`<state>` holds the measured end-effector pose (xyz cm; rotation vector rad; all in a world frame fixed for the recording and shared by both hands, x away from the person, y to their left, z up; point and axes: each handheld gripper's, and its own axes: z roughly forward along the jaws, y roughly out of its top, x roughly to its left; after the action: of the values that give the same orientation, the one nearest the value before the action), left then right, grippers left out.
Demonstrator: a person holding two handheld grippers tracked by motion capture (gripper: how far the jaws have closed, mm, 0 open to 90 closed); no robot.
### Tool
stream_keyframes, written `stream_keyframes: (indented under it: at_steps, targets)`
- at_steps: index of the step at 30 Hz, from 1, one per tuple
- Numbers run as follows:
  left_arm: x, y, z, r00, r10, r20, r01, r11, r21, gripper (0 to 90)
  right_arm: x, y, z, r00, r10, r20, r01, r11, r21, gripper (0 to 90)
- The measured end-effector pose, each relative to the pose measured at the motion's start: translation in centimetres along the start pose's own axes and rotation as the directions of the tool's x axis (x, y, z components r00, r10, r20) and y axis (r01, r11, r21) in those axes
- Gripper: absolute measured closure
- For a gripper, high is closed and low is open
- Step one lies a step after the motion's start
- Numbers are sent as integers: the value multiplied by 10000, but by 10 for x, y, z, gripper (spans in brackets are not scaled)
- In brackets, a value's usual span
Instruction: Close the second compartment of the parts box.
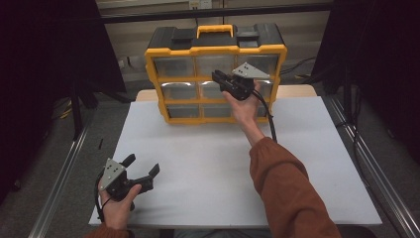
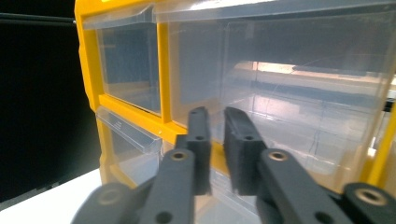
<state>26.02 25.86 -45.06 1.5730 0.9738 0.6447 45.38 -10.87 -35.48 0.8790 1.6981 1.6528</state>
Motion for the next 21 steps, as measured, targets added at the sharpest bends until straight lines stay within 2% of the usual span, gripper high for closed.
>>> stream_keyframes:
  at_steps: [5, 6, 12, 14, 16, 18, 21]
  targets:
    - [-2, 0, -1, 10000, -5, 49, 5, 10000, -36, 53, 4, 0, -7, 9996, 271, -49, -272, 9995, -186, 646]
    - [-2, 0, -1, 10000, 15, 62, -15, 10000, 0, 53, 5, 0, -10, 9995, 268, -179, -272, 9994, -208, 628]
    - [-5, 0, 0, 9999, 12, 110, -13, 10000, 13, 52, 9, 1, -20, 9991, 415, 52, -414, 9987, -289, 372]
    - [-4, 0, 0, 9999, 34, 131, -35, 10000, 76, 52, 10, 0, -23, 9990, 413, -172, -415, 9991, -75, 301]
    - [-2, 0, 0, 9999, 119, 89, -121, 9998, 146, 52, 12, -1, -26, 9989, 473, 7, -473, 9989, -42, 226]
    - [-3, 0, 0, 10000, -83, 24, 82, 10000, 43, 52, 12, -2, -31, 9981, 608, 91, -608, 9981, -74, 188]
    - [-3, 0, -1, 10000, -39, 33, 39, 10000, -5, 52, 10, -3, -36, 9971, 708, 294, -709, 9975, 22, 99]
